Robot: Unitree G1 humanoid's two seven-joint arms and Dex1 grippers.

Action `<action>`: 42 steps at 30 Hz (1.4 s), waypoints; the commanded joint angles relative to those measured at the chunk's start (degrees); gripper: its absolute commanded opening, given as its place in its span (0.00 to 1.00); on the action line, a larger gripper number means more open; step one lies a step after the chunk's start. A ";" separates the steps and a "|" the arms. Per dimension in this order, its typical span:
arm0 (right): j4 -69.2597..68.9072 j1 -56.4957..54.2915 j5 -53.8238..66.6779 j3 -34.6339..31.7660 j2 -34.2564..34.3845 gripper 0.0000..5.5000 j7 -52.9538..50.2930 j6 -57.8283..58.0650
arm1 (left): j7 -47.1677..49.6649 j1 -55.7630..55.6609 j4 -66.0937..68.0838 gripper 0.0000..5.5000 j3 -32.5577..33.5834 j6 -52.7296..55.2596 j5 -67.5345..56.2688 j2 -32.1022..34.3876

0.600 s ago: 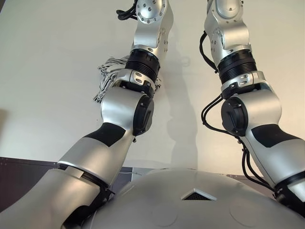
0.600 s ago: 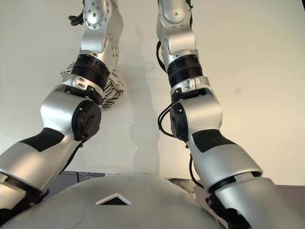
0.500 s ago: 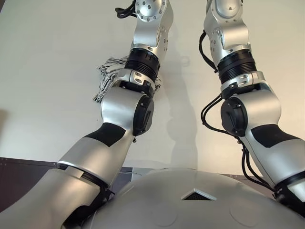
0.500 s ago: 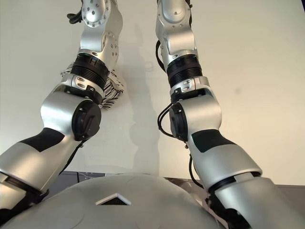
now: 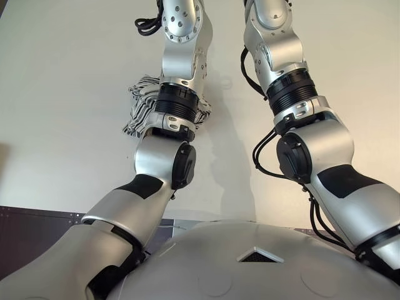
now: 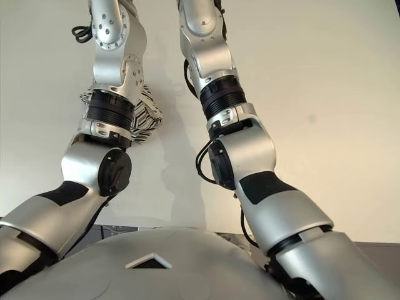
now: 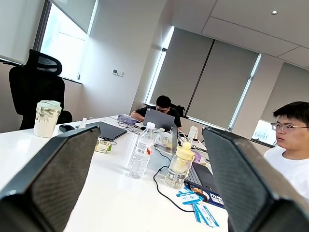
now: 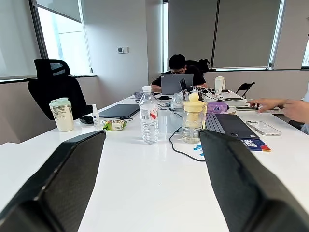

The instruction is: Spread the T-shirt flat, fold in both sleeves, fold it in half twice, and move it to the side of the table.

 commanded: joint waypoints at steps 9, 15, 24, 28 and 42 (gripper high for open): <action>3.11 -1.74 0.48 -0.78 1.13 0.65 0.78 -1.25 | -0.29 -0.63 2.24 0.71 0.47 0.81 -0.24 -1.30; 4.21 -2.73 0.40 -0.84 0.72 0.65 1.87 -0.11 | 0.00 -1.35 3.08 0.71 0.69 0.47 -0.29 -1.42; -44.47 17.34 5.37 18.92 -9.39 0.65 30.77 44.87 | -27.49 33.34 -60.51 0.71 -8.61 41.50 -14.03 25.04; -71.32 31.86 7.83 28.89 -24.69 0.65 39.78 55.81 | -44.87 56.00 -74.03 0.71 -4.15 45.47 -15.14 45.34; -55.79 37.22 -1.47 40.35 -9.68 0.65 29.10 52.94 | -51.26 52.54 -42.45 0.71 -14.83 35.85 5.41 48.58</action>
